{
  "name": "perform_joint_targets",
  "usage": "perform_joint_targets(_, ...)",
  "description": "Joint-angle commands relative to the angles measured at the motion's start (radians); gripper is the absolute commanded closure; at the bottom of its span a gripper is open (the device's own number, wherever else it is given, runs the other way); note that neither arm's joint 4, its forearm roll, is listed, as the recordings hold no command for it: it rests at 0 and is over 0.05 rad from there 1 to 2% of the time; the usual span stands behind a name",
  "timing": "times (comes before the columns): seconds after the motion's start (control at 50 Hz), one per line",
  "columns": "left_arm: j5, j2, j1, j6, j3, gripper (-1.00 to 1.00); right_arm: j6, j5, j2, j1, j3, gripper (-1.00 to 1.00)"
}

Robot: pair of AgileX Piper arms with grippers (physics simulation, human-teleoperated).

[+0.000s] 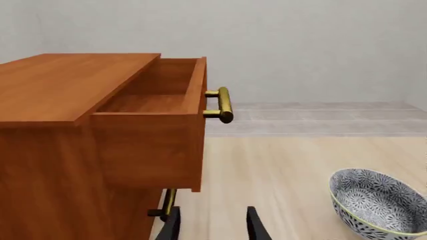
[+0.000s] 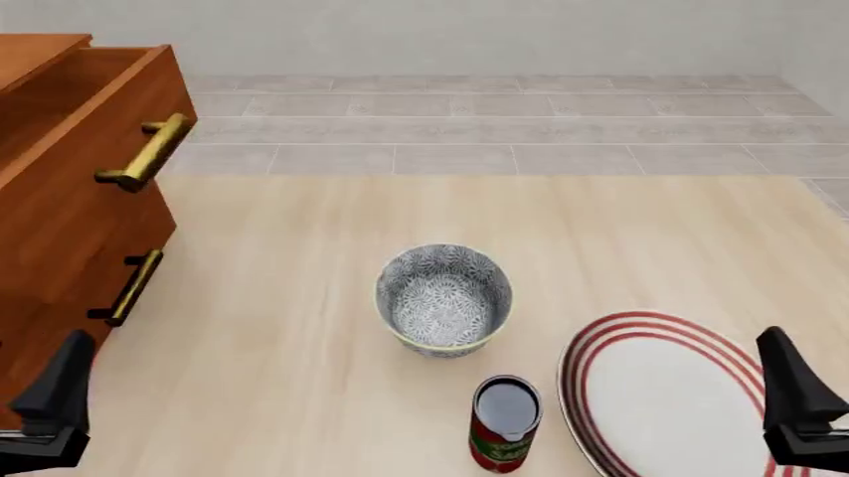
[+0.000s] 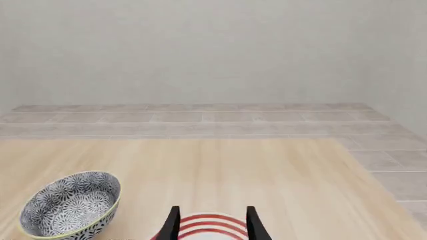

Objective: Put the ketchup in the top drawer of the cabinet.

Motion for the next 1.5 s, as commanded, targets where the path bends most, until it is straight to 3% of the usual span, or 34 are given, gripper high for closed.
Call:
perform_joint_targets(0.02,0.029,0.008,-0.009,0.008,-0.021,-1.00,-0.018,-0.033,0.003,0.020,0.012,-1.00)
perform_joint_targets(0.38,0.362,0.001,-0.209,0.077,-0.339,-1.00,-0.030,-0.024,0.005,0.036,0.013,-1.00)
perform_joint_targets(0.52,0.349,0.107,-0.330,0.081,-0.375,-1.00,-0.031,-0.010,0.001,0.044,0.013,-1.00)
perform_joint_targets(0.54,0.314,0.150,-0.376,0.096,-0.354,-1.00,-0.031,-0.009,0.001,0.042,0.013,-1.00)
perform_joint_targets(0.68,0.168,0.299,-0.489,0.122,-0.290,-1.00,-0.049,-0.006,0.001,0.038,0.013,-1.00)
perform_joint_targets(0.84,-0.005,0.490,-0.623,0.138,-0.274,-1.00,-0.059,-0.014,-0.001,0.048,0.013,-1.00)
perform_joint_targets(0.94,-0.178,0.719,-0.749,0.116,-0.282,-1.00,-0.062,-0.021,-0.001,0.049,0.013,-1.00)
perform_joint_targets(1.0,-0.283,0.831,-0.783,0.143,-0.268,-1.00,-0.091,-0.018,-0.001,0.046,0.013,-1.00)
perform_joint_targets(1.08,-0.440,1.022,-0.877,0.113,-0.264,-1.00,-0.108,-0.018,-0.002,0.046,0.013,-1.00)
perform_joint_targets(1.14,-0.484,1.067,-0.885,0.121,-0.261,-1.00,-0.097,-0.024,-0.002,0.043,0.013,-1.00)
perform_joint_targets(1.22,-0.522,1.144,-0.914,0.079,-0.278,-1.00,-0.091,-0.027,-0.002,0.043,0.014,-1.00)
perform_joint_targets(1.28,-0.565,1.192,-0.928,0.100,-0.273,-1.00,-0.089,-0.028,-0.002,0.047,0.014,-1.00)
perform_joint_targets(1.32,-0.565,1.215,-0.963,0.066,-0.284,-1.00,-0.087,-0.032,-0.002,0.050,0.014,-1.00)
perform_joint_targets(1.5,-0.632,1.365,-1.020,0.106,-0.313,-1.00,-0.088,-0.035,-0.002,0.054,0.014,-1.00)
